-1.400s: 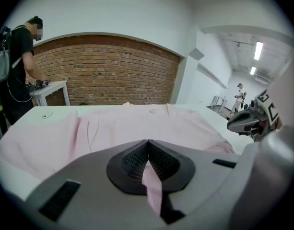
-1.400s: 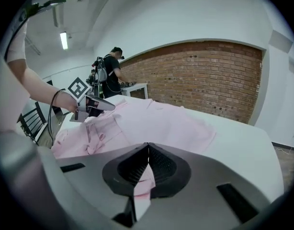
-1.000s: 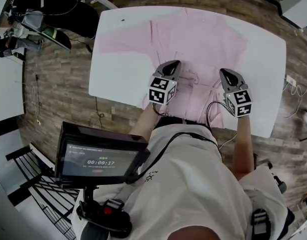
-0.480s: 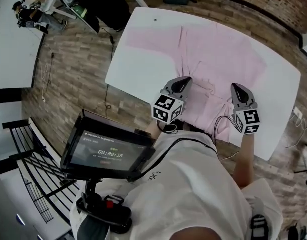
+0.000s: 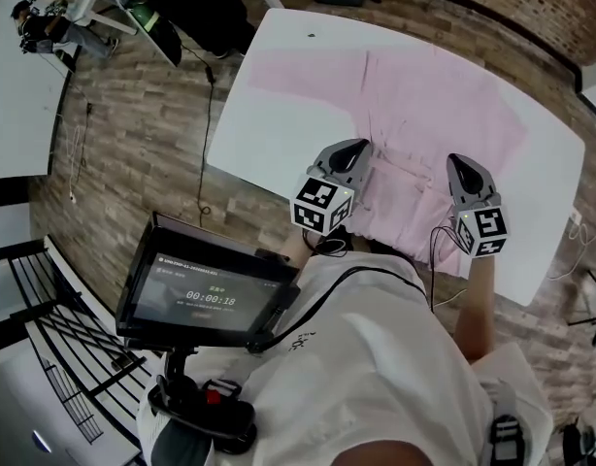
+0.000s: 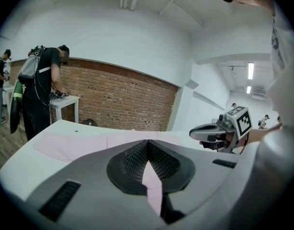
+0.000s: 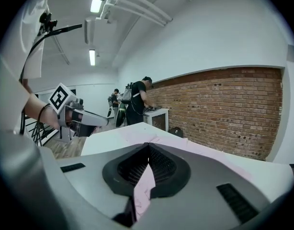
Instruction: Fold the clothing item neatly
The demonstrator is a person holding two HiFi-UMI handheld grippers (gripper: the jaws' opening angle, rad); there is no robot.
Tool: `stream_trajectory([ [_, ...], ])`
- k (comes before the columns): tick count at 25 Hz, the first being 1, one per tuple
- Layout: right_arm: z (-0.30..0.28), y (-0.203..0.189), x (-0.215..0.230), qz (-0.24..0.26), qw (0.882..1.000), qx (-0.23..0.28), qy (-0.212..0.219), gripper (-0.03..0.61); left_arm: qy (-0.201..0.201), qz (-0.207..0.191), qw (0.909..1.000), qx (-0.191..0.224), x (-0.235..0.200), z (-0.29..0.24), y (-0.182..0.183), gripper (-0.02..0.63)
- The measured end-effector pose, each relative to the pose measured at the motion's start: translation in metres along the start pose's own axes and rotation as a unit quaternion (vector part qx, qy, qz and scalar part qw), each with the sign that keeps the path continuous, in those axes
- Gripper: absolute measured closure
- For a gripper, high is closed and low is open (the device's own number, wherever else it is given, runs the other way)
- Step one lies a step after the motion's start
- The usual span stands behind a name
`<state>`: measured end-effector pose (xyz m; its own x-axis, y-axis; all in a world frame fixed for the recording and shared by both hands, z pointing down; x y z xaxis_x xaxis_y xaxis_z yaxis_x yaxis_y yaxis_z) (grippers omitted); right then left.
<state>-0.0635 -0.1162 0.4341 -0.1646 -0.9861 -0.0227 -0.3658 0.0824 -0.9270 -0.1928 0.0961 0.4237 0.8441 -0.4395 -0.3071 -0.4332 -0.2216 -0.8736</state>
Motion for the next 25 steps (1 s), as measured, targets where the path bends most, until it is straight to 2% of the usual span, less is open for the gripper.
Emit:
stream_trajectory([
  [7,-0.039,0.032,-0.052,-0.008,1.0,0.01,-0.007,0.574,-0.003,0.013,0.9999,0.011,-0.064,0.017,0.01,0.612],
  [14,-0.089,0.064,-0.107,0.006,1.0,0.022,-0.002,0.574,0.004,0.01,0.9996,0.027,-0.14,0.043,0.019,0.611],
  [25,-0.151,0.11,-0.175,0.02,0.999,0.011,0.023,0.574,0.06,0.035,0.9975,0.015,-0.276,0.067,0.007,0.611],
])
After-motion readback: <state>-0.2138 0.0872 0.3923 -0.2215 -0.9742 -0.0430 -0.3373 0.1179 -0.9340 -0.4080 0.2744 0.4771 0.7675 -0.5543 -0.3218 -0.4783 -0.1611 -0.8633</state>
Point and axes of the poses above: the fingertips, and each gripper's own axes: z backward along the fingers, x to its right, y out of its top, the point moved 7 cm from there along z, backward along the fingers, and after that the axes turned 5 degrees about z, right-handed, at the moved point
